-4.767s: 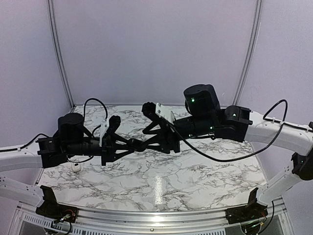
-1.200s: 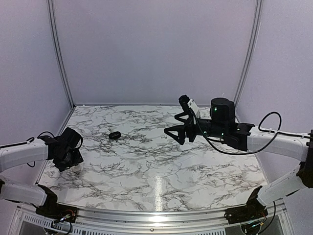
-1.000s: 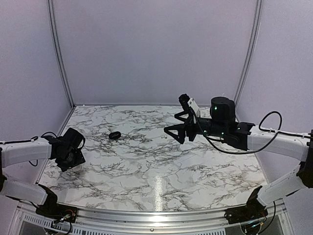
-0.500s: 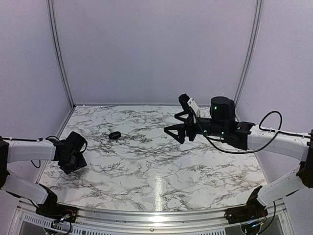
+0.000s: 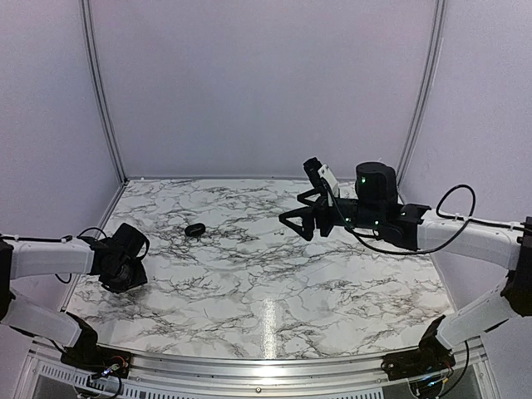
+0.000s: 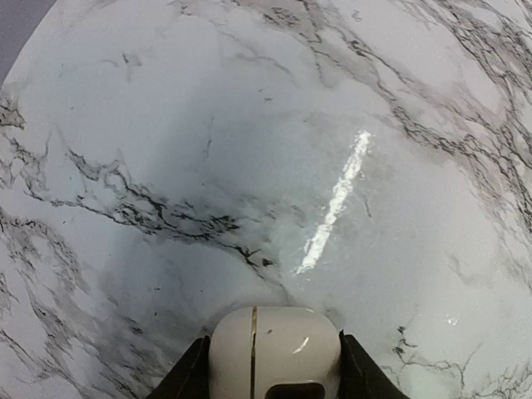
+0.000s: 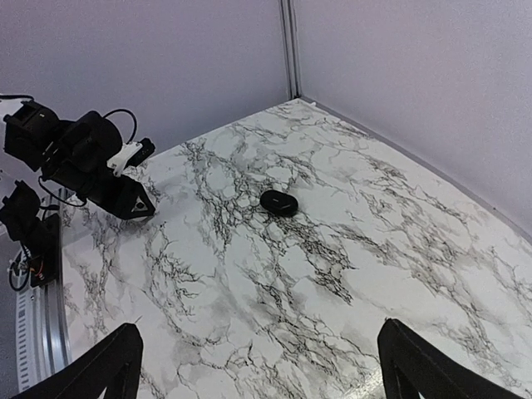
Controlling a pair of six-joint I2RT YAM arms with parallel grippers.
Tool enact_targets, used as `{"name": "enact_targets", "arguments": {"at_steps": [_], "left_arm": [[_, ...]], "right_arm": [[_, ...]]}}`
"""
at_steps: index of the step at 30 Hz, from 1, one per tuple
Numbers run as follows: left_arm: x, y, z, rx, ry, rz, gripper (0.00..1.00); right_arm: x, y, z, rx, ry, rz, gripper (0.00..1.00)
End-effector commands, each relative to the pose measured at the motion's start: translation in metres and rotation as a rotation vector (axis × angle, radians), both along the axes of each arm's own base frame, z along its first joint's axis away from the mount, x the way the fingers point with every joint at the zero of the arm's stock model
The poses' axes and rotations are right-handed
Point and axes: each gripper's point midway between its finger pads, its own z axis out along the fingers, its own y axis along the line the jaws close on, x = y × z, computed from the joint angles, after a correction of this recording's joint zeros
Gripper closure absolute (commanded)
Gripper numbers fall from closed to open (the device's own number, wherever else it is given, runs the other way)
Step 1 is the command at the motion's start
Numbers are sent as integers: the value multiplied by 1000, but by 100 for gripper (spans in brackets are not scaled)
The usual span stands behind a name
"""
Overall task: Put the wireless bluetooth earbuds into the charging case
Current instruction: Pick up the charging case from the center of the board, then pass from the left arm to the right
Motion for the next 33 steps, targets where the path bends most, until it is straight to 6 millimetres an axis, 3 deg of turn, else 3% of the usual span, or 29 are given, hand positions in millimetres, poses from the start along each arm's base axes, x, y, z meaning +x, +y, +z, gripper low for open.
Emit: {"name": "enact_targets", "arguments": {"at_steps": [1,7,11,16,24,33], "left_arm": [[27,-40,34,-37,-114,-225,67],[42,-125,91,-21,-277,-582,68],[32,-179,126,6,-405,-821,68],[10,-230,172,79,-556,-1051,68],[-22,-280,212,313,-722,-1269,73],[-43,-300,232,460,-822,-1330,73]], "right_arm": [[20,-9,7,58,101,-18,1],[22,-8,11,71,163,6,2],[15,-2,10,80,229,56,4],[-3,9,4,117,348,146,12],[-31,32,6,84,403,219,20],[-64,58,16,105,439,333,27]]}}
